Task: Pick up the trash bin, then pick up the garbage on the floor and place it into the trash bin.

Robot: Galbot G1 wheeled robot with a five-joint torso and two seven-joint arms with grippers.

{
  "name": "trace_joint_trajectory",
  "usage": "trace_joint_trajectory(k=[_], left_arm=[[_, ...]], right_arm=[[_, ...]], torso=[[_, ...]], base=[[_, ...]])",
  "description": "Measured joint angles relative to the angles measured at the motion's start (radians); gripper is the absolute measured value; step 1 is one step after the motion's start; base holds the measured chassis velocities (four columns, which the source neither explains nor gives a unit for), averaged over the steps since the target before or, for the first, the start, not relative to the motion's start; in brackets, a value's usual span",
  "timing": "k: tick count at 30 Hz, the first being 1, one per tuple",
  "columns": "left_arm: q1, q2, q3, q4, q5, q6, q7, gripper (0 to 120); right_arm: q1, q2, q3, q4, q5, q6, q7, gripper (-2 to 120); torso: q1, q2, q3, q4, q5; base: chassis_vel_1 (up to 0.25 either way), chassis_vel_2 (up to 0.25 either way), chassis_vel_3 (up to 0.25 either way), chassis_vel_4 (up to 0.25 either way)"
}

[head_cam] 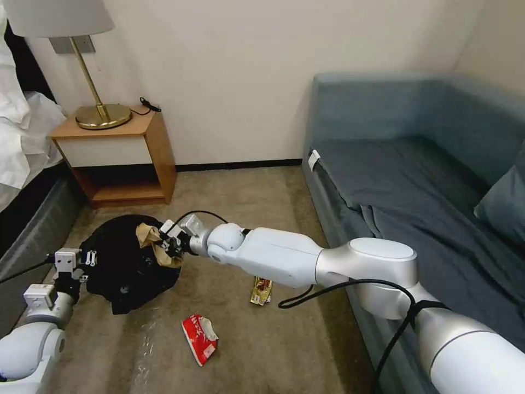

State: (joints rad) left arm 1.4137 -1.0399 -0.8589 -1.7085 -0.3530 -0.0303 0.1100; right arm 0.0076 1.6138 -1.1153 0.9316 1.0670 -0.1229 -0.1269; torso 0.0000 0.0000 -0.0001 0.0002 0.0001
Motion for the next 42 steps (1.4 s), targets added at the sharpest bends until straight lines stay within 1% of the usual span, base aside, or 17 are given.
trace_joint_trajectory(k=[3, 5, 10, 14, 16, 24, 26, 28, 29, 31, 33, 34, 36, 37, 39, 40, 42], left_arm=[[0.002, 0.007, -0.004, 0.004, -0.011, -0.002, 0.000, 6], [0.005, 0.007, -0.004, 0.007, -0.012, -0.005, 0.000, 6], [0.009, 0.001, -0.005, 0.006, -0.029, -0.012, 0.000, 6], [0.012, -0.007, -0.003, -0.001, -0.058, -0.012, 0.000, 6], [0.016, -0.011, 0.003, -0.018, -0.110, -0.004, -0.003, 6], [0.017, -0.026, 0.017, -0.039, -0.141, 0.015, -0.012, 6], [0.016, -0.028, 0.018, -0.044, -0.147, 0.023, -0.015, 6], [0.017, -0.029, 0.018, -0.045, -0.146, 0.023, -0.015, 6], [0.021, -0.030, 0.018, -0.052, -0.145, 0.024, -0.015, 6], [0.023, -0.030, 0.018, -0.055, -0.145, 0.024, -0.015, 6], [0.026, -0.032, 0.016, -0.058, -0.144, 0.024, -0.014, 6], [0.026, -0.032, 0.016, -0.058, -0.144, 0.024, -0.014, 6], [0.030, -0.033, 0.012, -0.059, -0.144, 0.024, -0.013, 6], [0.030, -0.033, 0.012, -0.059, -0.144, 0.024, -0.013, 6], [0.035, -0.032, 0.008, -0.060, -0.144, 0.022, -0.013, 6], [0.035, -0.032, 0.008, -0.060, -0.144, 0.022, -0.013, 6], [0.039, -0.027, 0.001, -0.055, -0.146, 0.014, -0.012, 6]], right_arm=[[0.002, -0.002, -0.018, 0.040, 0.023, -0.017, 0.020, 0], [0.015, -0.003, -0.018, 0.052, 0.039, -0.020, 0.032, 0], [0.042, -0.004, -0.018, 0.083, 0.100, -0.022, 0.052, 0], [0.044, -0.004, -0.018, 0.133, 0.161, -0.023, 0.066, 0], [0.022, -0.004, -0.017, 0.162, 0.192, -0.010, 0.076, 0], [0.004, -0.005, -0.003, 0.200, 0.202, 0.031, 0.122, 0], [0.004, -0.005, 0.007, 0.208, 0.204, 0.043, 0.137, 11], [0.004, -0.005, 0.010, 0.208, 0.204, 0.046, 0.141, 14], [0.004, -0.005, 0.012, 0.208, 0.203, 0.051, 0.145, 22], [0.005, -0.005, 0.013, 0.209, 0.203, 0.052, 0.147, 25], [0.008, -0.005, 0.013, 0.216, 0.202, 0.053, 0.151, 36], [0.008, -0.005, 0.013, 0.216, 0.202, 0.053, 0.151, 36], [0.008, -0.005, 0.013, 0.219, 0.202, 0.053, 0.152, 48], [0.008, -0.005, 0.013, 0.219, 0.202, 0.053, 0.152, 48], [0.010, -0.006, 0.012, 0.218, 0.200, 0.052, 0.153, 57], [0.010, -0.006, 0.012, 0.218, 0.200, 0.052, 0.153, 57], [0.014, -0.006, 0.012, 0.219, 0.200, 0.042, 0.165, 70]], torso=[[0.000, 0.000, 0.000, -0.0004, 0.0000], [0.000, 0.000, 0.000, 0.0000, -0.0001], [0.000, 0.000, 0.000, -0.0004, 0.0000], [0.000, 0.000, 0.000, -0.0001, -0.0001], [0.000, 0.000, 0.000, -0.0002, -0.0001], [0.000, 0.000, 0.000, -0.0002, -0.0001], [0.000, 0.000, 0.000, -0.0003, -0.0001], [0.000, 0.000, 0.000, -0.0003, -0.0001], [0.000, 0.000, 0.000, -0.0002, -0.0001], [0.000, 0.000, 0.000, -0.0002, -0.0001], [0.000, 0.000, 0.000, -0.0003, -0.0001], [0.000, 0.000, 0.000, -0.0003, -0.0001], [0.000, 0.000, 0.000, -0.0002, -0.0001], [0.000, 0.000, 0.000, -0.0002, -0.0001], [0.000, 0.000, 0.000, -0.0002, -0.0001], [0.000, 0.000, 0.000, -0.0002, -0.0001], [0.000, 0.000, 0.000, -0.0003, -0.0001]], base=[[0.000, 0.000, 0.000, 0.000], [0.000, 0.000, 0.000, 0.000], [0.000, 0.000, 0.000, 0.000], [0.000, 0.000, 0.000, 0.000], [0.000, 0.000, 0.000, 0.000], [0.000, 0.000, 0.000, 0.000], [0.000, 0.000, 0.000, 0.000], [0.000, 0.000, 0.000, 0.000], [0.000, 0.000, 0.000, 0.000], [0.000, 0.000, 0.000, 0.000], [0.000, 0.000, 0.000, 0.000], [0.000, 0.000, 0.000, 0.000], [0.000, 0.000, 0.000, 0.000], [0.000, 0.000, 0.000, 0.000], [0.000, 0.000, 0.000, 0.000], [0.000, 0.000, 0.000, 0.000], [0.000, 0.000, 0.000, 0.000]])
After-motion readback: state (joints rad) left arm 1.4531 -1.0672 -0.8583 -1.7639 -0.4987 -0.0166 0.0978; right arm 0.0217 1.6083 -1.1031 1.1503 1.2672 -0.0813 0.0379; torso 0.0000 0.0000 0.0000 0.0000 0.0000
